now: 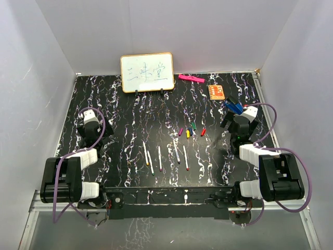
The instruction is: Insert the pens into the pen caps
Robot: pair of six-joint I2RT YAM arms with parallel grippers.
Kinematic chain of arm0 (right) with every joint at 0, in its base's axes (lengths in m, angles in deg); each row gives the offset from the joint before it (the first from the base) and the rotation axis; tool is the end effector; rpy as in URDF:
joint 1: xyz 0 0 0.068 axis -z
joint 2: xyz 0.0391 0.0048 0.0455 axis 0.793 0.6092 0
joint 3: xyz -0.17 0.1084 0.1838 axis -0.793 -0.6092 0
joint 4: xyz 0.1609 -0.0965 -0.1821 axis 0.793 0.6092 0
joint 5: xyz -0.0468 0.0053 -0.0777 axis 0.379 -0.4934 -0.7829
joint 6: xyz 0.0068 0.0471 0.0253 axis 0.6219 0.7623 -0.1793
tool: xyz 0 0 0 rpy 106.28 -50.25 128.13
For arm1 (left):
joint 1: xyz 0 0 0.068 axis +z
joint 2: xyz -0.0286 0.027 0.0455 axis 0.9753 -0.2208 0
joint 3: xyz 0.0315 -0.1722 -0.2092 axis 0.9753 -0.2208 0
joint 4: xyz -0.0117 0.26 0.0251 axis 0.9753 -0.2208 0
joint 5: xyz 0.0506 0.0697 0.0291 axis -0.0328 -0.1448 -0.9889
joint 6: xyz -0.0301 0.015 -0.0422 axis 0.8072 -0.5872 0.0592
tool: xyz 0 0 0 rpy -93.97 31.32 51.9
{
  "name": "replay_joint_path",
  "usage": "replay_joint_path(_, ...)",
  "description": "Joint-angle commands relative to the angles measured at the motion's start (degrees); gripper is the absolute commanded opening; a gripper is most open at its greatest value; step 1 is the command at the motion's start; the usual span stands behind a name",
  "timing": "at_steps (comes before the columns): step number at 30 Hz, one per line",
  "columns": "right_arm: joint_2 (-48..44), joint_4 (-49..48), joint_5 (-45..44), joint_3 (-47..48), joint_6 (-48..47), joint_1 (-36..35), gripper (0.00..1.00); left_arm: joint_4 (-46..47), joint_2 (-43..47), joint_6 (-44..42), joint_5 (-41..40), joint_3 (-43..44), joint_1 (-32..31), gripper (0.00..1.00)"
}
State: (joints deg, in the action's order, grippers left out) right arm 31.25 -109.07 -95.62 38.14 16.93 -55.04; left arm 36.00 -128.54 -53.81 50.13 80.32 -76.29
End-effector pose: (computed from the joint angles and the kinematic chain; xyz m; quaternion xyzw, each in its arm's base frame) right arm 0.2452 -0.0025 0.1630 0.1969 0.8129 -0.0794 0.5424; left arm 0.2435 0.0141 0.1610 -0.1767 0.7992 0.0592 0.5714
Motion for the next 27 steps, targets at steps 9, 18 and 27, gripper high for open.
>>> replay_joint_path(9, 0.5, -2.2, 0.11, 2.04, 0.95, 0.19, 0.98, -0.09, 1.66, 0.27, -1.7, -0.26, -0.09, 0.99)
replay_joint_path(18, 1.2, -2.21, 0.16, 2.3, 1.04, 0.17, 0.98, 0.12, 1.56, 0.61, -1.81, 0.03, -0.1, 0.99)
replay_joint_path(27, -2.51, 1.11, 2.03, 3.98, 1.3, 0.18, 0.98, -3.56, 3.29, -2.94, 12.19, 3.03, -0.77, 0.99)
